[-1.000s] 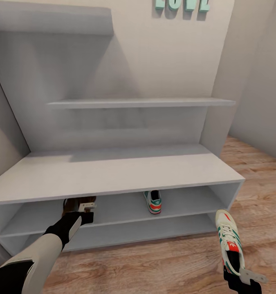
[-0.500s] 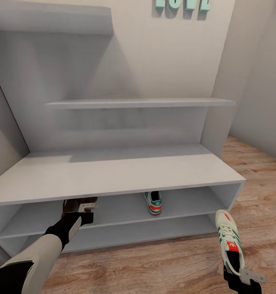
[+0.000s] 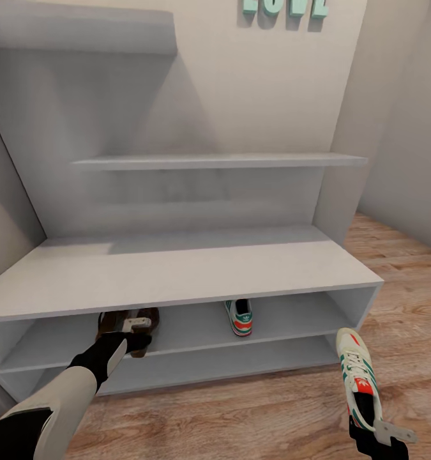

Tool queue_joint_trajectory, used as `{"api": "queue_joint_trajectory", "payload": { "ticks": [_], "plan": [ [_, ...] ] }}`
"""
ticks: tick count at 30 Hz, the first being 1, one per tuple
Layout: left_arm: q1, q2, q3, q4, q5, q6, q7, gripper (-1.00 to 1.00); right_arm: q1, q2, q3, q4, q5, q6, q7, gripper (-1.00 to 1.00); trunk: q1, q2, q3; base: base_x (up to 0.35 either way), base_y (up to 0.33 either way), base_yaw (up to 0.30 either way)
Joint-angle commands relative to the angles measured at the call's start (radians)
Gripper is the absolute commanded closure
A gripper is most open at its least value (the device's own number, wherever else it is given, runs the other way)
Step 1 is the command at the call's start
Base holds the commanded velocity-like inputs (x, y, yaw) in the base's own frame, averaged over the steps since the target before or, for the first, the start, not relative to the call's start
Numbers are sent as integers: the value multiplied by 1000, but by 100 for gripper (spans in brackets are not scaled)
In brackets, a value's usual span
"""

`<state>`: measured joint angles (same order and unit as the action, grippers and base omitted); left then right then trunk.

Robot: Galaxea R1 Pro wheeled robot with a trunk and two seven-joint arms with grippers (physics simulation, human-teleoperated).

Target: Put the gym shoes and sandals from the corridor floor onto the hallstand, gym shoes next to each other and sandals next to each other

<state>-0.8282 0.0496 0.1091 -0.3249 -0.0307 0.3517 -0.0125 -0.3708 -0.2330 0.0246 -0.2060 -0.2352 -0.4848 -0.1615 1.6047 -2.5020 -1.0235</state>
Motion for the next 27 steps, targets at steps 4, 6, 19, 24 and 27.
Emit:
{"api": "queue_joint_trajectory", "payload": {
  "ticks": [4, 6, 19, 24, 27],
  "plan": [
    [0, -1, 6, -2, -3, 5, -1, -100, 0, 0, 3, 0, -6, -3, -1, 100, 0, 0, -1, 0, 0, 0],
    [0, -1, 6, -2, -3, 5, -1, -100, 0, 0, 3, 0, -6, -3, -1, 100, 0, 0, -1, 0, 0, 0],
    [0, -1, 6, -3, -3, 4, -1, -100, 0, 0, 3, 0, -6, -3, -1, 100, 0, 0, -1, -117, -9, 0],
    [0, -2, 6, -3, -3, 4, -1, -100, 0, 0, 3, 0, -6, -3, -1, 100, 0, 0, -1, -294, -148, 0],
    [0, -1, 6, -3, -3, 4, -1, -100, 0, 0, 3, 0, -6, -3, -1, 100, 0, 0, -1, -284, -193, 0]
  ]
}}
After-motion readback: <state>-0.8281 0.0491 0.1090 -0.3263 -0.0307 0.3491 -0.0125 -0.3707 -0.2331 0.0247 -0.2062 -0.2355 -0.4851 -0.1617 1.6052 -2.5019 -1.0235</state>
